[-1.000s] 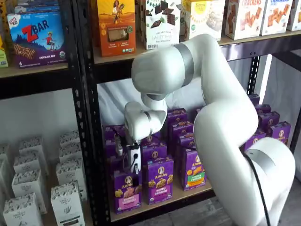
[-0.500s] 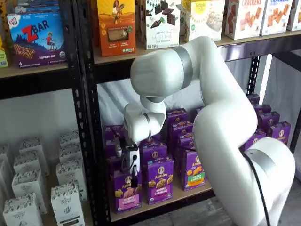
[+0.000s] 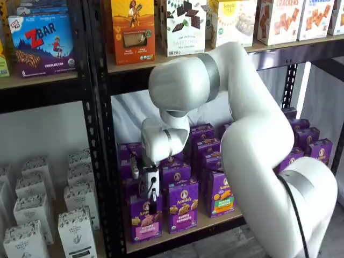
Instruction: Pick up the purple box with a pink patch in the middle, on the bottom shelf, the first box from the left
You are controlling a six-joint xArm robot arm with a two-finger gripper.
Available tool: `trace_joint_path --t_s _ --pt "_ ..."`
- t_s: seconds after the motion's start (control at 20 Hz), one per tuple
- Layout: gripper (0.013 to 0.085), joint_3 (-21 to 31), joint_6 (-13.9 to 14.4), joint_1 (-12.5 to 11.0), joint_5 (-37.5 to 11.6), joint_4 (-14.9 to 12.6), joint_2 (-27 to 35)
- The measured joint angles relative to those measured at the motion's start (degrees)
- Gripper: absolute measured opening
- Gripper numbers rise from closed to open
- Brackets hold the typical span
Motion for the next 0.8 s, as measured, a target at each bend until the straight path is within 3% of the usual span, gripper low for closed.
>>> trace_joint_path --t_s 0.2,0.35,0.8 --pt "0.061 0.4 -0.6 0.1 -1.7 0.7 0.1" --pt "0.061 1.1 -0.6 0.2 -4.7 0.8 0.3" --pt "0.061 0.1 -0.6 0.4 -4.3 1.0 1.1"
